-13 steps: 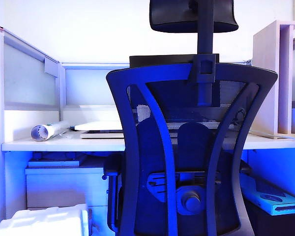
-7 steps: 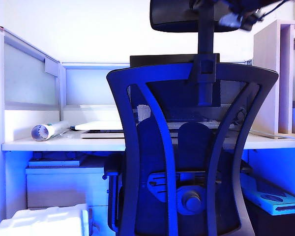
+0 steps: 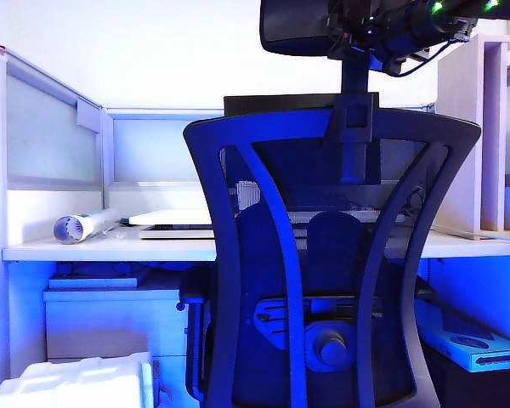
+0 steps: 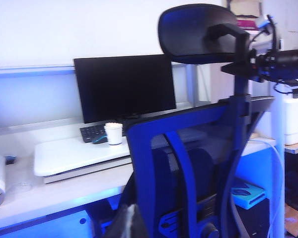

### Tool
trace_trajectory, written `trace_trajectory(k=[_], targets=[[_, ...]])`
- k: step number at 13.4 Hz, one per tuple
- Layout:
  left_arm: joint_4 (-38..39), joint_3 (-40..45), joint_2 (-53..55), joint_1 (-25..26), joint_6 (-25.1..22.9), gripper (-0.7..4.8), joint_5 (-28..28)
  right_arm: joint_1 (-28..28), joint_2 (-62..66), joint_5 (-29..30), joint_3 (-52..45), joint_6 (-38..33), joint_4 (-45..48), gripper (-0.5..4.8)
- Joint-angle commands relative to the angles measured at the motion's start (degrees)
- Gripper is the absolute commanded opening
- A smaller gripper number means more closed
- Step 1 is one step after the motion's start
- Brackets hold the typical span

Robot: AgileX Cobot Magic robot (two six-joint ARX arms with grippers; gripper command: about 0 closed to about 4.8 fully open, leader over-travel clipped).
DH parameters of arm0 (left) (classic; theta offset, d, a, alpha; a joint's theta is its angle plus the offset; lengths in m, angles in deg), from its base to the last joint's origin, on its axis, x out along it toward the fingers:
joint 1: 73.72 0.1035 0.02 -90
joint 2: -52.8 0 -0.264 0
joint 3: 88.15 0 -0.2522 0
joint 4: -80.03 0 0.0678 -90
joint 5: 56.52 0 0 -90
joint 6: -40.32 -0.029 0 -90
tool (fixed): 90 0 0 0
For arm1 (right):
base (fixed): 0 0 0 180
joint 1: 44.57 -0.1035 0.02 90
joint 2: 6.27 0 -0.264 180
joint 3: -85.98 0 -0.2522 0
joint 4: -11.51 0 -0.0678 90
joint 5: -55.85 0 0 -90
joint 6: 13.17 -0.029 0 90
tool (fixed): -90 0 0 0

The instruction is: Pull out the black chair under the table.

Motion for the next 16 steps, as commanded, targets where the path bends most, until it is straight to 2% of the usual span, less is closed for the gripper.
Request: trace_trajectory(k=[1,4,7,12,16], targets=[[-0.61,0.00,0.02,0.07,-0.24,-0.04,-0.22,0.00,-0.81,-0.74,0.46,-6.84,3.32,-0.08],[-0.61,0.00,0.02,0.07,-0.24,-0.04,-0.22,-0.09,-2.93,0.94,0.44,-6.78,-1.70,-0.08],[-0.63,0.00,0.02,0.09,-0.24,-0.04,-0.22,-0.09,-8.37,0.94,0.42,-1.09,-9.84,-0.08],[-0.66,0.00,0.02,0.09,-0.26,-0.04,-0.24,-0.09,-17.94,1.01,0.33,-1.18,-15.58,-0.08],[-0.63,0.00,0.02,0.09,-0.28,-0.04,-1.81,-0.09,-25.70,3.74,-2.58,-1.29,-21.38,-0.08]])
